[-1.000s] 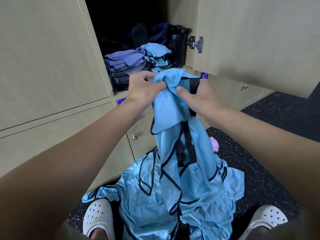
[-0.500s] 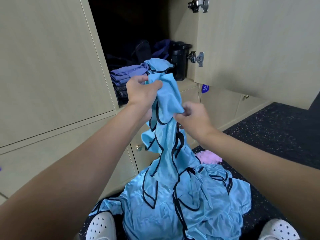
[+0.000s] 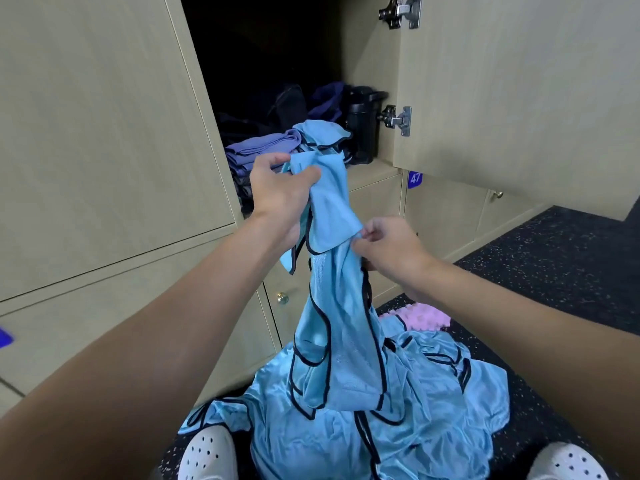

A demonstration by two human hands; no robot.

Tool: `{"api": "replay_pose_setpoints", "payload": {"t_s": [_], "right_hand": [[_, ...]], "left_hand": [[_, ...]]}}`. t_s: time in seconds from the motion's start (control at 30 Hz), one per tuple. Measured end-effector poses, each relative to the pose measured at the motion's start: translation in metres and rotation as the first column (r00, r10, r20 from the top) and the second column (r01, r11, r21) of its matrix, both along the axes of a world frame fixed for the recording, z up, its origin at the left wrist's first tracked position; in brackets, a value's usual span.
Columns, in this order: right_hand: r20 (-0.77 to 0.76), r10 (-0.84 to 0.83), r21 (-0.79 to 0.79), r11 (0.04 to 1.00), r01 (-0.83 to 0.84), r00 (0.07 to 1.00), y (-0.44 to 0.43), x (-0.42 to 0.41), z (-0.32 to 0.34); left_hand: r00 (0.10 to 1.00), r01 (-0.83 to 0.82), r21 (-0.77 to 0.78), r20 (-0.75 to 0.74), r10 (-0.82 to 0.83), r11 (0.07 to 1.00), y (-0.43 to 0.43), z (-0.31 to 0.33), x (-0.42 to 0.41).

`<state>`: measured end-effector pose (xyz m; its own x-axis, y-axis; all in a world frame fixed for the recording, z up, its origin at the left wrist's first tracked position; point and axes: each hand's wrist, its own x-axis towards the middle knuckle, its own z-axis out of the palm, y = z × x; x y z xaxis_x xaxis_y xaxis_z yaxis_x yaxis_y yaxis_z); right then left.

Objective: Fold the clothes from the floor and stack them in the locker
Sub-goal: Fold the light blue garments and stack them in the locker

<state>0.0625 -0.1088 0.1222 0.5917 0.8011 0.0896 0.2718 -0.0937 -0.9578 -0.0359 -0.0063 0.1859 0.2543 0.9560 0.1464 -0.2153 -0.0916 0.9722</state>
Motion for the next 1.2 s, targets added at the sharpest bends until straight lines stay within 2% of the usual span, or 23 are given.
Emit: {"api": "replay_pose_setpoints", "payload": {"t_s": [0.07,0.1,0.17,0.23,0.33,0.47,0.6,0.7,0.77,0.83,0.93,1.1,1.2], "right_hand": [[0.01,-0.051,0.023,0.998,0.051,0.999,-0.001,0.003,0.007],[0.013,-0.076,0.04,0.996,0.075,0.997,-0.002,0.005,0.01],[-0.004,-0.115,0.078,0.99,0.115,0.993,-0.002,0.009,0.016],[-0.017,-0.141,0.096,0.985,0.142,0.99,-0.002,0.013,0.02],[-0.036,-0.156,0.094,0.983,0.158,0.987,-0.005,0.018,0.025],[-0.08,-0.171,0.12,0.976,0.18,0.982,-0.009,0.022,0.032],[-0.133,-0.18,0.16,0.967,0.2,0.975,-0.011,0.029,0.034],[-0.251,-0.04,0.131,0.989,0.075,0.967,-0.018,0.031,0.035],[-0.18,0.067,0.036,0.997,-0.062,0.981,-0.024,0.035,0.031],[-0.08,0.157,-0.086,0.983,-0.164,0.984,-0.028,0.035,0.023],[-0.023,0.205,-0.178,0.962,-0.206,0.979,-0.026,0.033,0.012],[0.032,0.211,-0.092,0.974,-0.208,0.977,-0.024,0.033,0.013],[0.045,0.16,-0.024,0.987,-0.159,0.986,-0.025,0.029,0.023]], "left_hand": [[0.976,0.064,0.045,-0.212,-0.053,0.997,0.001,-0.007,-0.003],[0.924,0.125,0.068,-0.372,-0.091,0.99,0.002,-0.011,-0.005],[0.757,0.277,0.068,-0.63,-0.174,0.958,-0.002,-0.018,-0.011],[0.647,0.426,0.028,-0.708,-0.283,0.904,-0.007,-0.023,-0.015],[0.569,0.581,0.015,-0.722,-0.393,0.814,-0.02,-0.03,-0.017],[0.633,0.536,0.199,-0.738,-0.235,0.82,-0.035,-0.051,-0.01],[0.762,0.412,0.275,-0.627,-0.163,0.868,-0.032,-0.052,-0.002],[0.867,0.315,0.253,-0.47,-0.168,0.915,-0.031,-0.033,-0.001],[0.912,0.268,0.239,-0.374,-0.167,0.933,-0.03,-0.019,-0.002],[0.935,0.247,0.224,-0.312,-0.17,0.943,-0.025,-0.009,-0.003],[0.949,0.232,0.175,-0.257,-0.183,0.957,-0.017,-0.002,-0.006],[0.961,0.199,0.145,-0.221,-0.164,0.969,-0.004,0.003,-0.016],[0.954,0.132,0.131,-0.288,-0.089,0.983,0.003,-0.005,-0.018]]}}
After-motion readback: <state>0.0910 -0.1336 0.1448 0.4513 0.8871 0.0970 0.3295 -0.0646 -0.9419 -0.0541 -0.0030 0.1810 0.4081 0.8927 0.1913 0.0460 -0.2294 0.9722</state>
